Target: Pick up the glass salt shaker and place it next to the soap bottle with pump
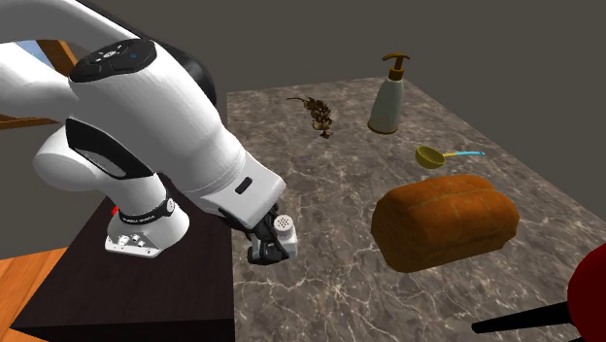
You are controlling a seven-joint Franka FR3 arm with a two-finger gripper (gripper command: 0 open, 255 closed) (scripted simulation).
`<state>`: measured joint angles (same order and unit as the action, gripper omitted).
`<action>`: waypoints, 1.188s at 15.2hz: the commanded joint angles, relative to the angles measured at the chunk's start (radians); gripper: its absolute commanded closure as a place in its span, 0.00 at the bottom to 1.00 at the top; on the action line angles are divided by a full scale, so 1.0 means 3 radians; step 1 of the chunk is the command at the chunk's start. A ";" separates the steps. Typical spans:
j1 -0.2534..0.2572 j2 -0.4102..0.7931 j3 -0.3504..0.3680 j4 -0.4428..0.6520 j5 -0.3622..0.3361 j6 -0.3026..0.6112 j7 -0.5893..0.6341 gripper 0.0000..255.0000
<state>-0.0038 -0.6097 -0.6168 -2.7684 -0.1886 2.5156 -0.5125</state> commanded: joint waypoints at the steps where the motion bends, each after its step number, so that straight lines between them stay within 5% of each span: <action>1: -0.0017 -0.0054 0.0037 0.0049 -0.0003 -0.0106 0.0020 1.00; 18: -0.0058 -0.0400 0.0338 0.0590 0.0055 -0.0987 0.0174 1.00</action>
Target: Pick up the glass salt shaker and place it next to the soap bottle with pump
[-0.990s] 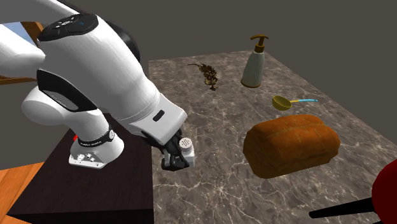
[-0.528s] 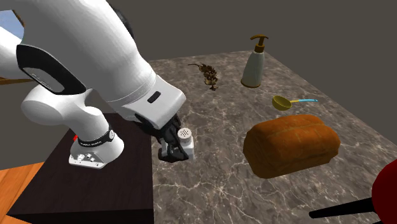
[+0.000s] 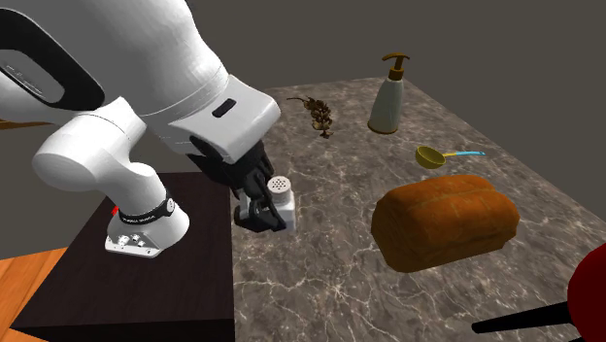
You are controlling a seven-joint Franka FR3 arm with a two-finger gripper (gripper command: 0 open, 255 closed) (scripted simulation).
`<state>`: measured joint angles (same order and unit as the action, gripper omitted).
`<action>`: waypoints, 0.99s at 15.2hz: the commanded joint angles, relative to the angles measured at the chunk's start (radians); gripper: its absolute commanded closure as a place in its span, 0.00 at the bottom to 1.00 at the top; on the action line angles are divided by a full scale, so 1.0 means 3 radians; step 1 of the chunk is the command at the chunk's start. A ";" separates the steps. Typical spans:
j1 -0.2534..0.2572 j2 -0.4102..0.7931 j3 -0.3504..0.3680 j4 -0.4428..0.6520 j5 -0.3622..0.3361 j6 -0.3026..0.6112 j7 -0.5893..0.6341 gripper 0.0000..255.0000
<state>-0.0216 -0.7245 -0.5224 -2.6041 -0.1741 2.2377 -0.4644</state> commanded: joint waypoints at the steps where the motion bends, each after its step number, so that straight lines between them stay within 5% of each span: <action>1: 0.0003 -0.0027 0.0037 0.0079 0.0013 -0.0108 0.0020 1.00; 15: 0.0052 -0.0072 0.0198 0.0662 0.0103 -0.0732 0.0092 1.00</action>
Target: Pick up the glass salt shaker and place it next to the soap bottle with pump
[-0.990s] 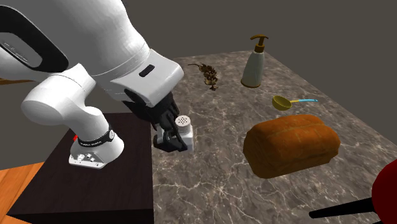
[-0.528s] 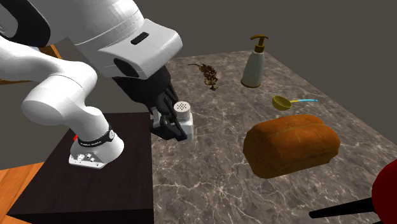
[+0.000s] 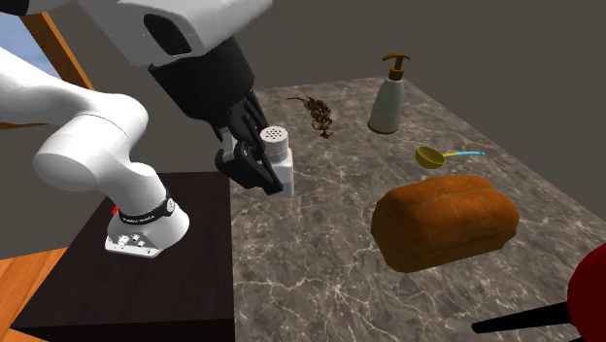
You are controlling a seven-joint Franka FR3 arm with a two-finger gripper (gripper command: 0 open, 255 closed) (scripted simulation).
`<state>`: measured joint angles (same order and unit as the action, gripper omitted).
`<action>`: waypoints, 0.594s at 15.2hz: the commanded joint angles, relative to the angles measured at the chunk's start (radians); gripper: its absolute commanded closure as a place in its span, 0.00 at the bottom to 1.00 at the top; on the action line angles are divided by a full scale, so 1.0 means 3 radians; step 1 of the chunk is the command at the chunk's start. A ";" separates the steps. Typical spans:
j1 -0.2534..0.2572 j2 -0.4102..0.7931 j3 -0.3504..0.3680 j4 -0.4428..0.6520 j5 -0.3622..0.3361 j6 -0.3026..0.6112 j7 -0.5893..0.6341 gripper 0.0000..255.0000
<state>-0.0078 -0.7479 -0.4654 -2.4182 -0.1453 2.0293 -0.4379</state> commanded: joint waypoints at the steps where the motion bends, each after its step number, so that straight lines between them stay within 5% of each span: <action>1: 0.0010 0.0009 0.0017 0.0088 0.0013 -0.0080 0.0008 1.00; 9: 0.0051 0.0060 0.0081 0.0472 0.0066 -0.0413 0.0035 1.00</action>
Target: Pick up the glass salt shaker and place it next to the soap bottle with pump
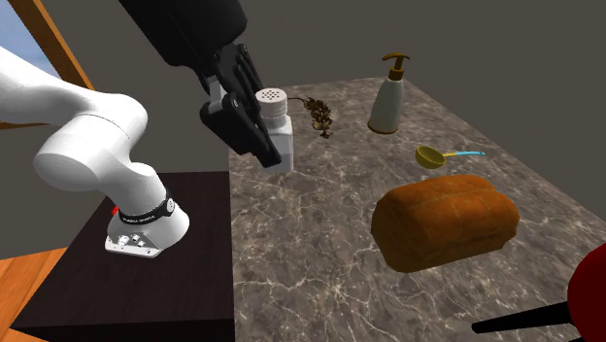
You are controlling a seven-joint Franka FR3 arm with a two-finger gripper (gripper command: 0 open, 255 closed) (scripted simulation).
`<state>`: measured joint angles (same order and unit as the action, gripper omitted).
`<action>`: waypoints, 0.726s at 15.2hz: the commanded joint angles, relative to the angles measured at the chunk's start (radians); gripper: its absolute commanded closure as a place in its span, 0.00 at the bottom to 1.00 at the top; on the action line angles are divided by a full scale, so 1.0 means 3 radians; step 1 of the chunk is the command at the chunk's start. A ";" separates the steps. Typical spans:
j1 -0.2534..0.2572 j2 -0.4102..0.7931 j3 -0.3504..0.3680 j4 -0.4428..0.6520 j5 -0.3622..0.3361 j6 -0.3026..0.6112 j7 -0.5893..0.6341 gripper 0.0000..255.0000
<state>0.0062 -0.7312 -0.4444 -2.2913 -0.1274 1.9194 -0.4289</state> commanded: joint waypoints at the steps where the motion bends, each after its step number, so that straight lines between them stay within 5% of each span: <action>1: 0.0010 0.0014 0.0017 0.0100 0.0013 -0.0088 0.0008 1.00; 6: 0.0034 0.0060 0.0042 0.0314 0.0040 -0.0256 0.0019 1.00; 11: 0.0144 0.0188 0.0357 0.0287 0.0157 -0.0116 0.0383 1.00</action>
<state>0.0406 -0.6876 -0.3596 -2.2109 -0.0895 1.8781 -0.3402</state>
